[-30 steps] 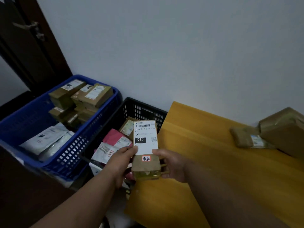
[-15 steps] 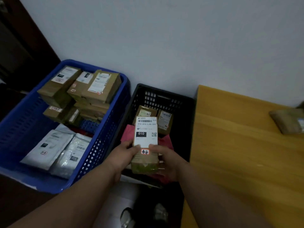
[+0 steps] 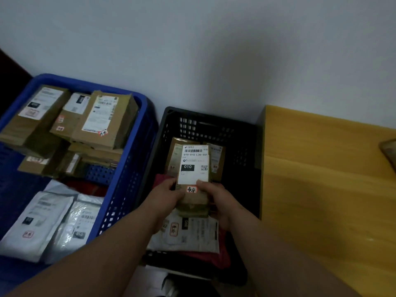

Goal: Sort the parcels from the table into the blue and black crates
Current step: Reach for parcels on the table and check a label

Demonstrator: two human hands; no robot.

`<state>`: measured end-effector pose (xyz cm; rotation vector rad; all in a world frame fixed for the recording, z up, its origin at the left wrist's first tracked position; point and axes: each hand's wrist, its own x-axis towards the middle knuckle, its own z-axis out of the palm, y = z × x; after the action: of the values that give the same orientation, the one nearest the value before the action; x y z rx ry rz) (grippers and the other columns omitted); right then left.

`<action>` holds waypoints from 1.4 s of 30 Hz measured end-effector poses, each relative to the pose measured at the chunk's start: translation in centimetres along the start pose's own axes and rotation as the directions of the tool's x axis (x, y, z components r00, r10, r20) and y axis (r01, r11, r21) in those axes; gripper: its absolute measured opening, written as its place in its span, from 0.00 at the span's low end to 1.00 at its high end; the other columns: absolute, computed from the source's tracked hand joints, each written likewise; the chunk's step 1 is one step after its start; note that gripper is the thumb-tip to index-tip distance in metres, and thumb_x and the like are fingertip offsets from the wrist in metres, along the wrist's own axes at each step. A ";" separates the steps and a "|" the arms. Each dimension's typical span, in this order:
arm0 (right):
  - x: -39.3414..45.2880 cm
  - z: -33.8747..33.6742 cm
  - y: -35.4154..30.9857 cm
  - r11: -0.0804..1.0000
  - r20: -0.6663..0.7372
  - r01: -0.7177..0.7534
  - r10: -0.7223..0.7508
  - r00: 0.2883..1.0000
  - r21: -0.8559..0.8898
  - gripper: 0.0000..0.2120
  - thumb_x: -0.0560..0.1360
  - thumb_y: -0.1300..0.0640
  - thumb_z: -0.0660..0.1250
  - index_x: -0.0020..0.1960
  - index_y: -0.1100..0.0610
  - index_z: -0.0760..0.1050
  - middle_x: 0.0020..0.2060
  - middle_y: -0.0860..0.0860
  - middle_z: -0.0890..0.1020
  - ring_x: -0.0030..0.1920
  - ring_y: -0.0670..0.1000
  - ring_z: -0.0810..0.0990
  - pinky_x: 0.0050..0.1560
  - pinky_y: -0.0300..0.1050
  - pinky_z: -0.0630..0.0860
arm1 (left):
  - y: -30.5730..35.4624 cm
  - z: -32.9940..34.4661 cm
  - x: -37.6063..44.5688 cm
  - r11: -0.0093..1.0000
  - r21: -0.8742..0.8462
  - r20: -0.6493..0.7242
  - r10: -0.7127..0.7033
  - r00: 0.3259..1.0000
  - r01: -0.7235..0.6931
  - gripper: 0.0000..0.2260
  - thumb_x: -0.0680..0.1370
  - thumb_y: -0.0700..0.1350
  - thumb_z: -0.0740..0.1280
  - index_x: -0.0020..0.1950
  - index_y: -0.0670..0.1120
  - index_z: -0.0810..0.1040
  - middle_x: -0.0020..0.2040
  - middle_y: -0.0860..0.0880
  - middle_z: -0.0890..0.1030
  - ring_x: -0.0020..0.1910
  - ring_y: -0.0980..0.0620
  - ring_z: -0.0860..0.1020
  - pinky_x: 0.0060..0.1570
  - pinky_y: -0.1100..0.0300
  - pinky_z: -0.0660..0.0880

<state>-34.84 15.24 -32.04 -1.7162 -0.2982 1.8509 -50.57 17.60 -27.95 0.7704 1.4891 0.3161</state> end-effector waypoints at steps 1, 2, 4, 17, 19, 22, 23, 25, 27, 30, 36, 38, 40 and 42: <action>1.0 0.1 -0.5 1.000 0.002 -0.008 0.008 1.000 0.024 0.17 0.71 0.49 0.74 0.58 0.50 0.78 0.50 0.52 0.86 0.51 0.56 0.84 0.54 0.57 0.80 | 0.3 -0.1 1.0 1.000 0.005 -0.012 0.002 1.000 -0.002 0.14 0.79 0.41 0.64 0.63 0.55 0.76 0.54 0.48 0.81 0.52 0.48 0.81 0.51 0.48 0.80; 2.0 0.3 -1.0 0.999 0.003 -0.016 0.016 1.000 0.042 0.19 0.71 0.50 0.74 0.60 0.51 0.77 0.51 0.53 0.85 0.51 0.56 0.84 0.51 0.56 0.81 | 0.6 -0.2 2.0 1.000 0.011 -0.028 0.010 1.000 -0.009 0.15 0.79 0.41 0.64 0.63 0.56 0.76 0.54 0.48 0.82 0.51 0.47 0.82 0.52 0.48 0.80; 4.1 0.7 -1.6 0.996 0.008 -0.027 0.027 1.000 0.080 0.21 0.72 0.51 0.74 0.63 0.51 0.75 0.52 0.54 0.85 0.51 0.57 0.84 0.46 0.53 0.82 | 1.1 -0.4 4.1 0.999 0.017 -0.056 0.035 0.998 -0.034 0.17 0.79 0.40 0.64 0.66 0.55 0.75 0.54 0.49 0.82 0.50 0.49 0.82 0.48 0.52 0.81; 16.3 4.3 -3.1 0.998 -0.017 -0.060 0.060 0.998 -0.017 0.21 0.80 0.47 0.63 0.71 0.47 0.66 0.55 0.50 0.81 0.53 0.53 0.81 0.54 0.55 0.80 | 0.9 -1.8 14.8 0.934 0.271 -0.082 0.262 0.962 -0.231 0.21 0.79 0.37 0.64 0.65 0.59 0.70 0.47 0.64 0.77 0.43 0.68 0.78 0.39 0.76 0.73; 17.4 5.1 -2.8 0.995 0.001 -0.081 0.081 0.997 -0.052 0.22 0.80 0.48 0.62 0.73 0.48 0.65 0.56 0.49 0.80 0.54 0.52 0.80 0.59 0.56 0.77 | 0.2 -2.0 15.6 0.913 0.336 -0.080 0.272 0.959 -0.231 0.17 0.80 0.38 0.61 0.66 0.54 0.70 0.55 0.57 0.77 0.52 0.64 0.78 0.49 0.74 0.74; 18.7 6.2 -2.5 0.994 0.019 -0.063 0.065 0.998 -0.088 0.18 0.82 0.54 0.59 0.72 0.48 0.67 0.54 0.49 0.81 0.51 0.49 0.80 0.59 0.53 0.78 | -0.9 -2.0 16.4 0.836 0.518 -0.054 0.246 0.968 -0.184 0.19 0.82 0.40 0.57 0.74 0.45 0.66 0.71 0.49 0.67 0.66 0.53 0.70 0.67 0.63 0.66; 19.0 6.5 -2.4 0.994 0.018 -0.056 0.058 0.998 -0.098 0.18 0.82 0.57 0.59 0.71 0.48 0.67 0.57 0.50 0.81 0.52 0.50 0.80 0.59 0.53 0.78 | -1.3 -1.9 16.6 0.817 0.551 -0.037 0.232 0.972 -0.174 0.19 0.82 0.39 0.56 0.74 0.45 0.66 0.73 0.48 0.64 0.67 0.53 0.68 0.68 0.63 0.63; 19.5 6.9 -2.3 0.994 0.017 -0.047 0.049 0.999 -0.098 0.19 0.82 0.60 0.58 0.72 0.49 0.67 0.60 0.52 0.80 0.55 0.52 0.80 0.59 0.54 0.78 | -1.7 -1.9 17.0 0.785 0.596 -0.010 0.218 0.976 -0.170 0.18 0.83 0.39 0.55 0.73 0.44 0.68 0.77 0.47 0.59 0.72 0.50 0.65 0.71 0.60 0.60; 19.8 7.0 -2.3 0.997 0.027 -0.040 0.042 0.999 -0.073 0.19 0.82 0.61 0.59 0.71 0.49 0.67 0.56 0.50 0.81 0.53 0.51 0.81 0.56 0.53 0.79 | -1.8 -1.9 17.3 0.759 0.628 -0.007 0.227 0.974 -0.172 0.18 0.82 0.38 0.55 0.72 0.43 0.68 0.78 0.46 0.56 0.74 0.49 0.61 0.72 0.61 0.57; 19.6 6.7 -2.2 0.997 0.066 -0.028 0.033 0.997 -0.071 0.20 0.82 0.62 0.59 0.71 0.48 0.67 0.51 0.46 0.81 0.52 0.49 0.81 0.54 0.50 0.80 | -1.6 -1.7 17.4 0.694 0.702 -0.034 0.257 0.966 -0.160 0.19 0.81 0.37 0.56 0.72 0.40 0.68 0.77 0.42 0.57 0.76 0.46 0.57 0.73 0.59 0.53; 17.3 5.7 -2.2 0.990 0.111 -0.002 0.018 0.994 -0.142 0.26 0.78 0.58 0.67 0.74 0.49 0.64 0.64 0.52 0.78 0.53 0.48 0.80 0.56 0.46 0.79 | -1.7 -1.2 16.1 0.691 0.708 -0.040 0.247 0.968 -0.147 0.18 0.79 0.36 0.57 0.69 0.40 0.70 0.70 0.42 0.68 0.70 0.45 0.66 0.72 0.54 0.60; 16.0 5.1 -2.5 0.985 0.050 -0.011 0.020 0.999 -0.173 0.27 0.78 0.57 0.67 0.74 0.52 0.64 0.56 0.49 0.80 0.42 0.42 0.76 0.38 0.35 0.77 | -1.5 -1.0 14.8 0.748 0.649 -0.054 0.229 0.972 -0.140 0.19 0.79 0.35 0.56 0.71 0.42 0.70 0.70 0.46 0.68 0.67 0.48 0.68 0.70 0.59 0.62; 14.5 4.2 -2.8 0.974 -0.003 -0.001 0.001 1.000 -0.225 0.24 0.79 0.59 0.64 0.74 0.55 0.64 0.45 0.44 0.76 0.37 0.39 0.71 0.26 0.30 0.72 | -1.0 -0.7 13.4 0.778 0.614 -0.065 0.217 0.974 -0.133 0.20 0.79 0.36 0.57 0.71 0.44 0.70 0.71 0.48 0.67 0.66 0.50 0.69 0.63 0.64 0.62; 12.9 3.4 -3.0 0.959 -0.015 0.008 -0.013 1.000 -0.284 0.22 0.80 0.59 0.63 0.73 0.57 0.66 0.44 0.45 0.76 0.36 0.38 0.69 0.25 0.29 0.70 | -0.4 -0.1 11.9 0.776 0.614 -0.055 0.224 0.973 -0.144 0.20 0.80 0.37 0.58 0.71 0.45 0.70 0.71 0.49 0.68 0.64 0.51 0.69 0.59 0.65 0.62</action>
<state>-37.19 25.57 -40.63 -1.9130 -0.5896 1.8559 -49.65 24.82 -37.32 1.4451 1.6544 0.0163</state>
